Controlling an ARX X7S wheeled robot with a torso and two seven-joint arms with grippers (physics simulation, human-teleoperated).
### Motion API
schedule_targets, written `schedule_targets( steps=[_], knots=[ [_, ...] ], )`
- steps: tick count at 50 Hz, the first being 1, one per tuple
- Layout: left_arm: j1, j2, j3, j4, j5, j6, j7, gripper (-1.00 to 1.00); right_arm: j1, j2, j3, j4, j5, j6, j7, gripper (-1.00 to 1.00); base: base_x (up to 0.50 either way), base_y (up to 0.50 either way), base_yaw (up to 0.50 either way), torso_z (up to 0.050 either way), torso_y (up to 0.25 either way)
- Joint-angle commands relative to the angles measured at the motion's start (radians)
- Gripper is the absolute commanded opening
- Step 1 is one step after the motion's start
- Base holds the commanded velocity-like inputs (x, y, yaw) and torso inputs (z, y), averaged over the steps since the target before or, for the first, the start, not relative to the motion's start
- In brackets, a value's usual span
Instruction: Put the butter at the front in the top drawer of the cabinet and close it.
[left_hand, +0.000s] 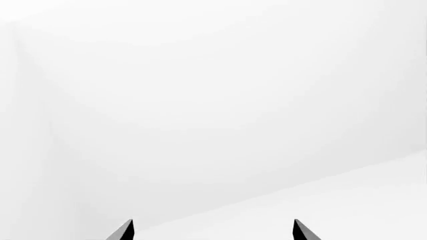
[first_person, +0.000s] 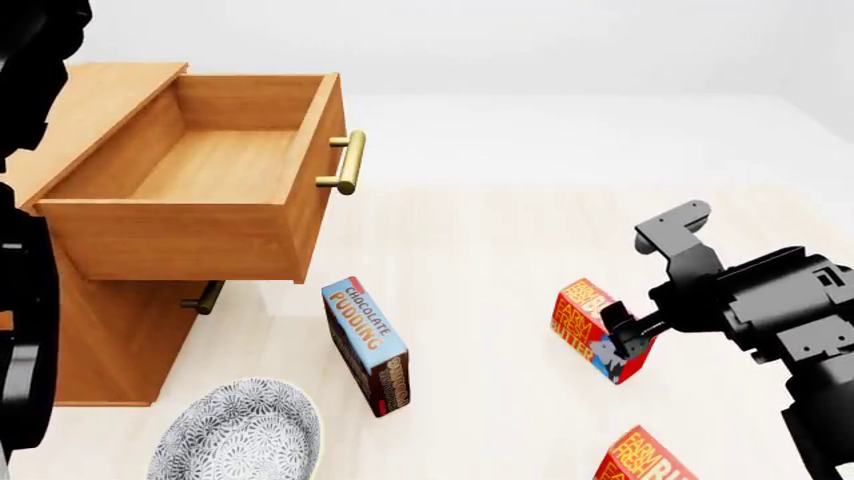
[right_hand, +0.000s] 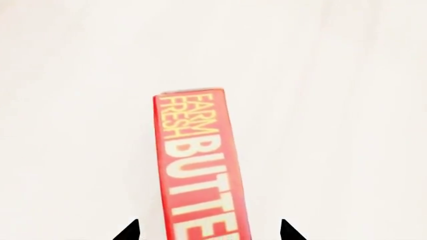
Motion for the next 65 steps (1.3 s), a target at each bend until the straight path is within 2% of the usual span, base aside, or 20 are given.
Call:
schedule_targets(
  steps=[1,36,65],
  knots=[
    [0.003,0.002,-0.011,-0.001,-0.009,0.0,-0.004,1.0,-0.002,-0.004,-0.001,0.02,-0.002,-0.012,0.0,1.0,0.0,0.0,0.0,0.0,0.0],
    [0.006,0.014,-0.016,-0.026,-0.026,-0.012,-0.008,1.0,-0.01,-0.002,0.003,0.027,0.003,-0.014,0.005,1.0,0.0,0.0,0.0,0.0,0.0],
    [0.008,0.009,-0.02,-0.023,-0.037,-0.027,-0.015,1.0,-0.015,-0.011,0.001,0.047,0.004,-0.028,0.004,1.0,0.0,0.0,0.0,0.0,-0.092]
  ],
)
